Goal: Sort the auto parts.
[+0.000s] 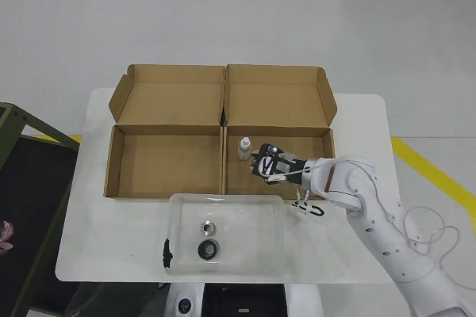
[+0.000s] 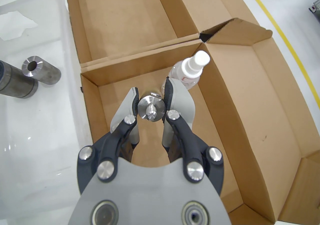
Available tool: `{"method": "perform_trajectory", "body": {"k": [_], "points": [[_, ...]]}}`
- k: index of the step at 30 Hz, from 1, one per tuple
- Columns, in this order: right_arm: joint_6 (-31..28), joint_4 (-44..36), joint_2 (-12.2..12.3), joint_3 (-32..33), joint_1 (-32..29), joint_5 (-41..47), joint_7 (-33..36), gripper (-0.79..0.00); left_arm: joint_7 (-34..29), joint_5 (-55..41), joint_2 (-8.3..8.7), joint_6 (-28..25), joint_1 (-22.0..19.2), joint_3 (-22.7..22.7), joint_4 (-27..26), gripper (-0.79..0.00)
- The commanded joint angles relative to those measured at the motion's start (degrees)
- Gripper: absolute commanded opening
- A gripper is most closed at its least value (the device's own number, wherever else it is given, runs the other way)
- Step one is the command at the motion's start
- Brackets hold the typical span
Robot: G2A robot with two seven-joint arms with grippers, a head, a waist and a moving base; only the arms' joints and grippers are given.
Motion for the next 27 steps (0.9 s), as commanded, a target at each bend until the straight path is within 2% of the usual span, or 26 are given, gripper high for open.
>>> {"method": "perform_trajectory", "body": {"k": [1, 16, 23, 27], "points": [[0.3, 1.8, -0.2, -0.4, 1.2, 0.0, 0.6, -0.785, 0.0, 0.0, 0.0, 0.0, 0.0, 0.0, 0.0, 0.0], [1.7, 12.7, -1.8, -4.5, 7.6, 0.9, 3.0, -0.779, 0.0, 0.0, 0.0, 0.0, 0.0, 0.0, 0.0, 0.0], [2.3, 16.3, -2.5, -6.2, 9.2, 0.8, 3.0, -0.699, 0.0, 0.0, 0.0, 0.0, 0.0, 0.0, 0.0, 0.0], [2.6, 18.0, -2.9, -7.1, 9.9, 0.9, 2.7, -0.588, 0.0, 0.0, 0.0, 0.0, 0.0, 0.0, 0.0, 0.0]]}}
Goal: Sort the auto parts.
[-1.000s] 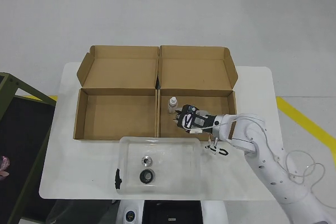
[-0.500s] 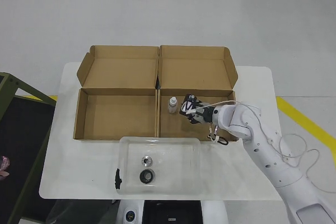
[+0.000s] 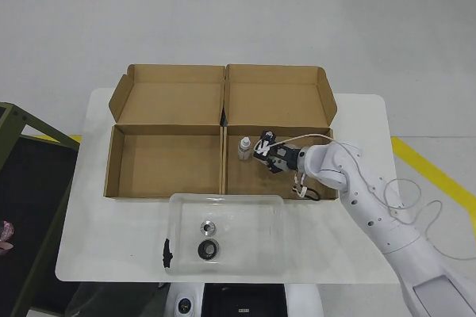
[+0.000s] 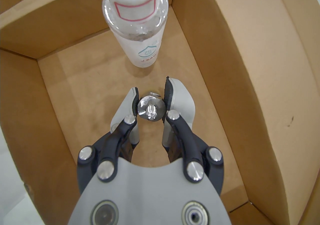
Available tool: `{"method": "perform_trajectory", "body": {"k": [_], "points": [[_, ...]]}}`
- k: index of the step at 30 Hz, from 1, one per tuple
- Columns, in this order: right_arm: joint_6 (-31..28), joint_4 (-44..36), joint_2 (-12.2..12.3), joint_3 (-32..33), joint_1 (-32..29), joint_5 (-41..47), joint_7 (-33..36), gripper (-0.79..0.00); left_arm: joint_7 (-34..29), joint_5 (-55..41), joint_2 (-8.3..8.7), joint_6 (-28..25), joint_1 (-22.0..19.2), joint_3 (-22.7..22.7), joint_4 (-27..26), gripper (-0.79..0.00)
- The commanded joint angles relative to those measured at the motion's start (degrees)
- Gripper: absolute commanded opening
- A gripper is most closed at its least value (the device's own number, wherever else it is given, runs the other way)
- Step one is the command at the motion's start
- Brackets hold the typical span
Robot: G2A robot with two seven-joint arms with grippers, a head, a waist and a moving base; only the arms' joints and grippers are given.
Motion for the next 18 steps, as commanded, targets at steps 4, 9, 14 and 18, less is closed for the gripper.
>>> {"method": "perform_trajectory", "body": {"k": [4, 9, 14, 18], "points": [[0.7, 1.3, -0.4, -0.7, 0.6, 0.1, -0.3, -0.437, 0.0, 0.0, 0.0, 0.0, 0.0, 0.0, 0.0, 0.0], [1.3, 0.8, -0.5, -0.5, 0.6, -0.1, -0.7, -0.234, 0.0, 0.0, 0.0, 0.0, 0.0, 0.0, 0.0, 0.0], [1.1, -2.8, 0.2, 1.6, -1.3, -0.3, -0.7, -0.182, 0.0, 0.0, 0.0, 0.0, 0.0, 0.0, 0.0, 0.0], [0.4, -7.9, 1.2, 4.4, -4.4, -0.4, -0.8, -0.132, 0.0, 0.0, 0.0, 0.0, 0.0, 0.0, 0.0, 0.0]]}}
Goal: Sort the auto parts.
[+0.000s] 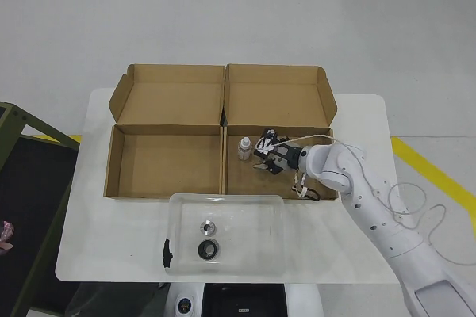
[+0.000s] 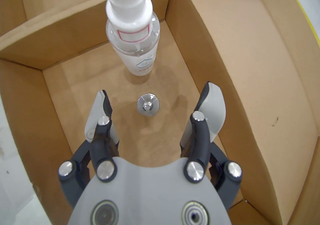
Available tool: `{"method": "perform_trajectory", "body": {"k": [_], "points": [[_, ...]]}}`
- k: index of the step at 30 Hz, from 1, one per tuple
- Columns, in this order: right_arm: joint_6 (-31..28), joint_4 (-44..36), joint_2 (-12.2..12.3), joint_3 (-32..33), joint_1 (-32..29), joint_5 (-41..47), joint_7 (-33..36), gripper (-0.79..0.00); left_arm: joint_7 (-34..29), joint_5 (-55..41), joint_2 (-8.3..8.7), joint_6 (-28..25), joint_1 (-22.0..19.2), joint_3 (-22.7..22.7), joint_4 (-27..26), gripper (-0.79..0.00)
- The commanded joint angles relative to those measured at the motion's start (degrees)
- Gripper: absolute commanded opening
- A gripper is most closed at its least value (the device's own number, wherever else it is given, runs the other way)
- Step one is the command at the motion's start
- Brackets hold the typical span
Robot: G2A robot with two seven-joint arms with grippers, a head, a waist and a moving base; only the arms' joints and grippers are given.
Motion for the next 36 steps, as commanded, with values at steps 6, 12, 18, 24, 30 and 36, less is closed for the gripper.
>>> {"method": "perform_trajectory", "body": {"k": [6, 12, 18, 24, 30, 36], "points": [[-1.2, -10.9, 1.7, 5.2, -6.4, -0.4, -0.2, -0.132, 0.0, 0.0, 0.0, 0.0, 0.0, 0.0, 0.0, 0.0], [-2.8, -19.2, 2.7, 7.5, -11.7, -0.8, -0.9, -0.126, 0.0, 0.0, 0.0, 0.0, 0.0, 0.0, 0.0, 0.0], [-4.3, -25.9, 3.2, 7.5, -16.4, -0.8, -3.3, -0.117, 0.0, 0.0, 0.0, 0.0, 0.0, 0.0, 0.0, 0.0], [-5.4, -28.1, 3.1, 4.1, -17.8, -2.9, -4.9, -0.126, 0.0, 0.0, 0.0, 0.0, 0.0, 0.0, 0.0, 0.0], [-5.8, -28.4, 2.3, -1.4, -16.8, -5.5, -5.3, -0.154, 0.0, 0.0, 0.0, 0.0, 0.0, 0.0, 0.0, 0.0], [-5.2, -26.9, 1.3, -6.8, -15.2, -7.6, -5.7, -0.154, 0.0, 0.0, 0.0, 0.0, 0.0, 0.0, 0.0, 0.0]]}}
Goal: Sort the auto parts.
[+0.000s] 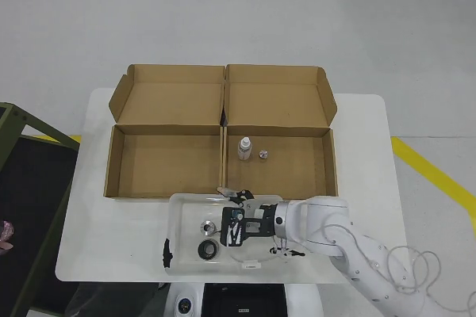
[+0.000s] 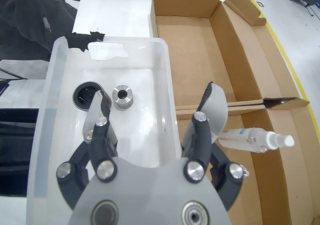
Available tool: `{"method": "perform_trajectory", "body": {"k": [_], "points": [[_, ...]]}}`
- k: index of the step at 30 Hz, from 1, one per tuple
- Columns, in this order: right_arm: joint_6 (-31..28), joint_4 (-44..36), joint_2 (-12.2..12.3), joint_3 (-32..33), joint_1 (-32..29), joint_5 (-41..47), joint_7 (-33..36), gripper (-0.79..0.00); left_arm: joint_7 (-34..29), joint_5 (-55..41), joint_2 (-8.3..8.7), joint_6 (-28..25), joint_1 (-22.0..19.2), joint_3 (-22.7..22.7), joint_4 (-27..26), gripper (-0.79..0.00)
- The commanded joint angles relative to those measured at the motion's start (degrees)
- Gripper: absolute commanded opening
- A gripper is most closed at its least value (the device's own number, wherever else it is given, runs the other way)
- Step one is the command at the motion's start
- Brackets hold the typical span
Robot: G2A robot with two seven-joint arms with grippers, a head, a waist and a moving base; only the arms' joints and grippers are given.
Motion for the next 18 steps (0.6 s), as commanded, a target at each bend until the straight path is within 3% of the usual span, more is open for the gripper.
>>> {"method": "perform_trajectory", "body": {"k": [1, 18], "points": [[0.4, 0.8, -0.4, -1.6, 0.6, -0.5, -0.2, -0.154, 0.0, 0.0, 0.0, 0.0, 0.0, 0.0, 0.0, 0.0], [0.9, 9.0, -2.9, -8.6, 5.6, -2.3, -2.3, -0.265, 0.0, 0.0, 0.0, 0.0, 0.0, 0.0, 0.0, 0.0]]}}
